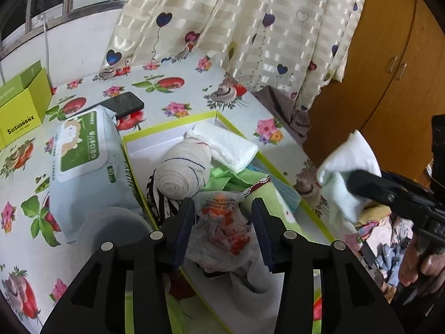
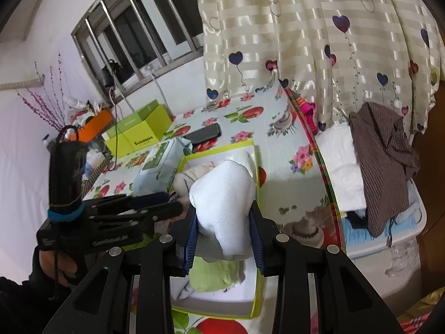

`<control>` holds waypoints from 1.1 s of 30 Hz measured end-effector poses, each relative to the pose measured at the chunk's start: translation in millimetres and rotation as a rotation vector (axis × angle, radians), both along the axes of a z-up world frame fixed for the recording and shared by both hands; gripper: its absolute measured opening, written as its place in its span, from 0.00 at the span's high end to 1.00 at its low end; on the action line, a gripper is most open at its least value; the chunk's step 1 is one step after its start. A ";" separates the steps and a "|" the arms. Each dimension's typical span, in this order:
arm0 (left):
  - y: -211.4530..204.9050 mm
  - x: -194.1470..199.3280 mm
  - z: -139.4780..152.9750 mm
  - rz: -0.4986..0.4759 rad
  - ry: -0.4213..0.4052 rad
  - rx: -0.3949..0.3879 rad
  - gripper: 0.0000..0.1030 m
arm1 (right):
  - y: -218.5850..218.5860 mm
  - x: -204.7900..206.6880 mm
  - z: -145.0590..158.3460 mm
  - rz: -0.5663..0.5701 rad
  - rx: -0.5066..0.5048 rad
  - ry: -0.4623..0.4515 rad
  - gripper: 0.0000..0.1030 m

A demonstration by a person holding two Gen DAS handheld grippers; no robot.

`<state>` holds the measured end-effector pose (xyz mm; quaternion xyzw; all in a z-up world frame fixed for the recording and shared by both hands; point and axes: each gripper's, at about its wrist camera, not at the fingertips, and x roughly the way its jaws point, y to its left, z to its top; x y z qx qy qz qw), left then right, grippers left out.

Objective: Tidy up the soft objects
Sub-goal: 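Lower the bag and white cloth into the tray and open both grippers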

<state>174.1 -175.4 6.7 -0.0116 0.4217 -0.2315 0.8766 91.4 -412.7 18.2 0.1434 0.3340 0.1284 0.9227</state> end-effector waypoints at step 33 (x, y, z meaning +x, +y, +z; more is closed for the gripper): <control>50.9 -31.1 21.7 0.045 -0.039 -0.090 0.57 | 49.6 117.9 -41.9 0.154 -0.142 0.158 0.42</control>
